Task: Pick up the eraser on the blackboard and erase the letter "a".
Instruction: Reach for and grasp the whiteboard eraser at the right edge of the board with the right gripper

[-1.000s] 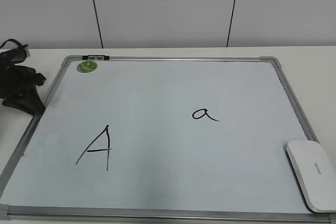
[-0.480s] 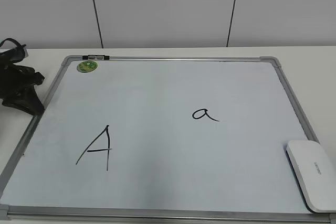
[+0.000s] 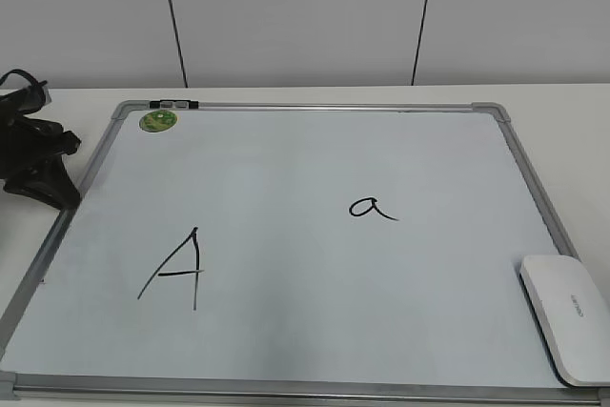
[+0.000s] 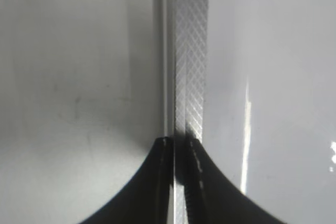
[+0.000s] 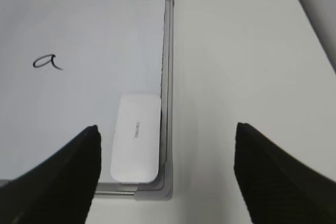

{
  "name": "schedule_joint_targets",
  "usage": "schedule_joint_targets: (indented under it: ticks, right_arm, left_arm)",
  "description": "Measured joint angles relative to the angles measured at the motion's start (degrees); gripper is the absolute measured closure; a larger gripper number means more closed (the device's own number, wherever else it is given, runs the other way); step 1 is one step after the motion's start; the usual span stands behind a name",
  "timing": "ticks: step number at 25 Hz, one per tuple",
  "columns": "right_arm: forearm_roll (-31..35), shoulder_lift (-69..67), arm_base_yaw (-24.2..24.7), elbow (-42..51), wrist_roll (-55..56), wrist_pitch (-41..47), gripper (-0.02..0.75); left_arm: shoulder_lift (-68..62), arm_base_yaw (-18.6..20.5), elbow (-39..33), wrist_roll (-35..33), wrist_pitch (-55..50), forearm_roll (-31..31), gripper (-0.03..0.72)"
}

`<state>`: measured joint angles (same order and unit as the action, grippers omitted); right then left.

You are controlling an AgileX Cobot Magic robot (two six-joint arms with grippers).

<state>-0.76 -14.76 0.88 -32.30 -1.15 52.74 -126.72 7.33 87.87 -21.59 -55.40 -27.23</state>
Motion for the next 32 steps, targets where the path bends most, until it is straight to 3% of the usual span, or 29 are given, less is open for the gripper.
schedule_joint_targets:
  ticks: [8, 18, 24, 32]
  right_arm:
    - [5.8, -21.8, 0.0, -7.6, -4.2, 8.1, 0.151]
    - [6.2, -44.6, -0.4, -13.3, -2.3, 10.4, 0.151]
    - [2.0, -53.5, -6.5, -13.4, 3.7, 6.1, 0.151]
    - [3.8, -63.5, -7.6, -13.4, 5.2, -1.9, 0.148]
  left_arm:
    - [0.0, 0.0, 0.1, 0.0, -0.1, 0.0, 0.657]
    - [0.0, 0.0, 0.1, 0.0, -0.1, 0.0, 0.657]
    - [0.0, 0.0, 0.1, 0.0, -0.2, 0.0, 0.657]
    - [0.0, 0.0, 0.1, 0.0, -0.2, 0.0, 0.658]
